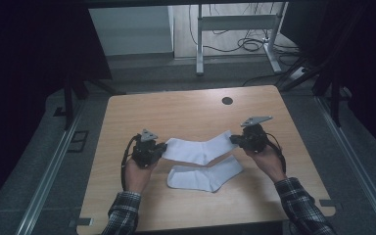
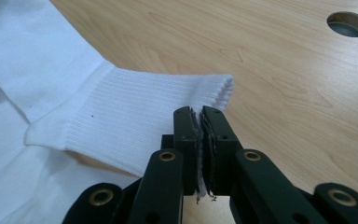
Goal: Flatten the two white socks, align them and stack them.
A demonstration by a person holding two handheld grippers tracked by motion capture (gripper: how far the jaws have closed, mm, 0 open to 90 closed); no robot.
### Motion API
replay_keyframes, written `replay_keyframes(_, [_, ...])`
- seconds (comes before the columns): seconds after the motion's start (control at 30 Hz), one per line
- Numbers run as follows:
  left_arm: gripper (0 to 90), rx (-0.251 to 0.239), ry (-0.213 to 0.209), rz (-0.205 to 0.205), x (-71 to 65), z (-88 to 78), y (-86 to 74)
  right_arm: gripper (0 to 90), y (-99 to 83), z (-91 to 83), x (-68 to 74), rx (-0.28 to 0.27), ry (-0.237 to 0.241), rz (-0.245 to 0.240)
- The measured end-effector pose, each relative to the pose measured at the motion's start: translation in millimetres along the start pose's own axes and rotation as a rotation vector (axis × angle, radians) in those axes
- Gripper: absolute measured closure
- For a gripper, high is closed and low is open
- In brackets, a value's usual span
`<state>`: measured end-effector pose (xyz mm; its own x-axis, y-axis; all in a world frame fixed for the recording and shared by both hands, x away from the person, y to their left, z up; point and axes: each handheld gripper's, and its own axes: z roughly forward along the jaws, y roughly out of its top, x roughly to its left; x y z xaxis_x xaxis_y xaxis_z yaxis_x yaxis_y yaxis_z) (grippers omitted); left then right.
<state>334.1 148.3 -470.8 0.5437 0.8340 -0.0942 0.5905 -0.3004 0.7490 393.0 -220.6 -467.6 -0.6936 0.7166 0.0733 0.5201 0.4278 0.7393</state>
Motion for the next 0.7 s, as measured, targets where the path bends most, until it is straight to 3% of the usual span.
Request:
replay_keyframes(0.3, [84.5,-0.003,-0.043,0.043,-27.8,-25.0,-22.6,84.0,-18.0,-27.4,12.2,0.011,0.054,-0.026])
replay_keyframes(0.5, [84.4,0.011,-0.065,0.049,-38.8,-25.8,-40.9,84.0,-30.5,-33.3,20.4,0.035,0.076,-0.040])
replay_keyframes(0.7, [84.4,0.040,-0.066,0.066,-45.2,-17.2,-51.9,84.0,-41.3,-27.7,24.8,0.077,0.088,-0.050])
